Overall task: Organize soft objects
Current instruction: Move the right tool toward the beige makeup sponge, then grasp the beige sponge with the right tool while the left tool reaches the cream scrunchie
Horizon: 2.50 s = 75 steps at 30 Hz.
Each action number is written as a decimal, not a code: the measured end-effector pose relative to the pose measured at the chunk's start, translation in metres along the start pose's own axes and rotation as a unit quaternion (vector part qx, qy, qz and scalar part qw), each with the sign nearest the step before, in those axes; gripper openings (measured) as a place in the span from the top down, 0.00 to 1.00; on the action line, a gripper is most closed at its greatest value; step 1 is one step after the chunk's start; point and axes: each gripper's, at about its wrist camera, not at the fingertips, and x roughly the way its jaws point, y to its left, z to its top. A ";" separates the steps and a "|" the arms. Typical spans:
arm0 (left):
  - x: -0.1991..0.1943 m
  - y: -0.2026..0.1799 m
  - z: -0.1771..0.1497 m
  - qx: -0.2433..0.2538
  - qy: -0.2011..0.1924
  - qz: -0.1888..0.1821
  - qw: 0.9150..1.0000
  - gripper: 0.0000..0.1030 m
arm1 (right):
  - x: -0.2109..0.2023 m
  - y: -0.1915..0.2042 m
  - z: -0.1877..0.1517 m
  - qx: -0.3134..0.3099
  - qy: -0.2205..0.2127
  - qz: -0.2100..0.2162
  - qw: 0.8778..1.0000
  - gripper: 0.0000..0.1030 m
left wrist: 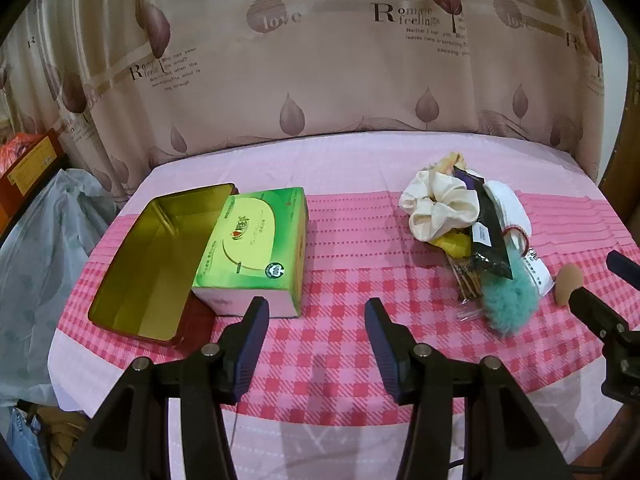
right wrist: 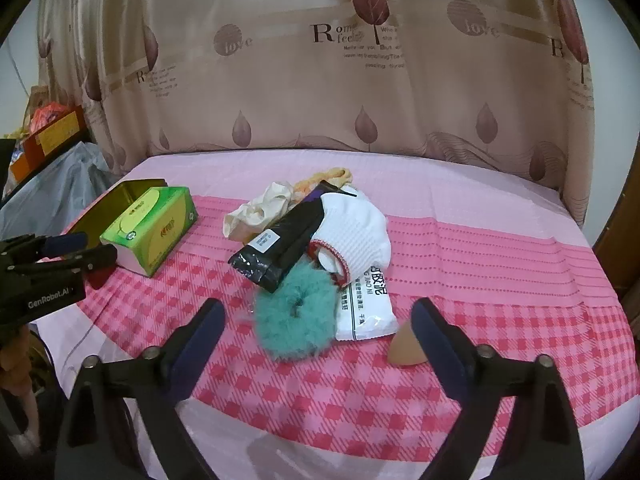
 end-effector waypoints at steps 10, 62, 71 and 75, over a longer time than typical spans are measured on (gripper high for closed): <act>0.006 0.000 -0.001 0.001 0.009 -0.001 1.000 0.51 | 0.006 -0.003 -0.003 0.002 0.009 0.000 1.000 0.23; 0.034 -0.013 -0.004 0.018 0.041 -0.003 0.999 0.51 | 0.049 -0.065 -0.027 0.015 0.074 -0.055 0.996 0.40; 0.044 -0.018 0.000 0.024 0.048 -0.007 0.999 0.51 | 0.070 -0.075 -0.030 0.024 0.092 -0.054 0.994 0.46; 0.049 -0.023 0.003 0.031 0.051 -0.010 0.998 0.51 | 0.077 -0.080 -0.030 0.031 0.092 -0.043 0.994 0.49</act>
